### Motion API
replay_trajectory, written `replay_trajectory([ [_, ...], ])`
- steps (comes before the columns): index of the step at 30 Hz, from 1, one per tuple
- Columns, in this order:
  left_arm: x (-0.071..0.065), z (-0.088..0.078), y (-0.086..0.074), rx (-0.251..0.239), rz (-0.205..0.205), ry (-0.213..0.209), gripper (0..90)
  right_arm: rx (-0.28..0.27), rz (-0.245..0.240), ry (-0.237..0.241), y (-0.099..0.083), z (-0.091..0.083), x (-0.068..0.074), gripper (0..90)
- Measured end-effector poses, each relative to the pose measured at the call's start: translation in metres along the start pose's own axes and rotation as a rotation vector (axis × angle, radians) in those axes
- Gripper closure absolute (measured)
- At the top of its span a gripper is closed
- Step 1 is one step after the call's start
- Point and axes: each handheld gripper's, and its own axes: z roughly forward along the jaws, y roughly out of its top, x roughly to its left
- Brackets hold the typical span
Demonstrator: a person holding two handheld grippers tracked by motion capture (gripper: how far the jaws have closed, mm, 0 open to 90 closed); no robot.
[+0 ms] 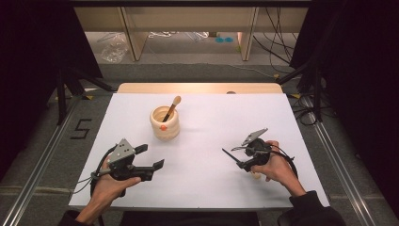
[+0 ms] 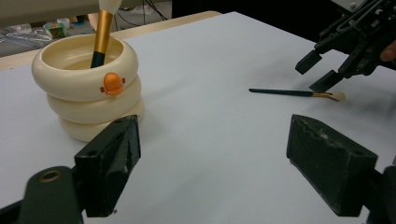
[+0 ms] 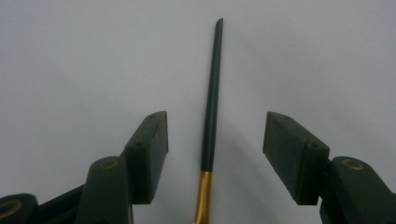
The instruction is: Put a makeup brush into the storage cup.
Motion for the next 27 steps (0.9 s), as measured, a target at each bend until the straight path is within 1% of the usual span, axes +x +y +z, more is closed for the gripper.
replay_trajectory([
  [5,0.0,0.0,0.0,0.0,0.0,-0.002,17.7,0.024,-0.006,0.004,0.001,0.003,0.0,45.1],
  [9,0.0,0.0,0.0,0.0,0.001,-0.002,17.7,0.053,-0.016,0.019,0.001,0.005,0.0,49.6],
  [10,0.0,0.0,0.0,0.0,0.0,-0.002,17.7,0.065,-0.013,0.015,0.002,0.005,0.0,50.8],
  [11,0.0,0.0,0.0,0.0,0.0,-0.003,17.7,0.073,-0.013,0.02,0.002,0.006,0.0,51.8],
  [15,0.0,0.0,0.0,0.006,0.004,-0.006,17.7,0.086,-0.024,0.025,0.004,0.007,0.0,56.5],
  [16,0.0,0.0,0.0,0.006,0.005,-0.006,17.7,0.099,-0.027,0.026,0.005,0.008,0.0,57.4],
  [18,0.0,0.0,0.0,0.006,0.004,-0.006,17.7,0.104,-0.03,0.038,0.005,0.009,-0.001,59.2],
  [20,0.0,0.0,0.0,0.007,0.005,-0.006,17.7,0.121,-0.024,0.041,0.006,0.01,-0.001,60.6],
  [27,-0.001,0.0,0.0,0.012,0.008,-0.008,17.8,0.144,-0.033,0.053,0.008,0.013,-0.003,65.5],
])
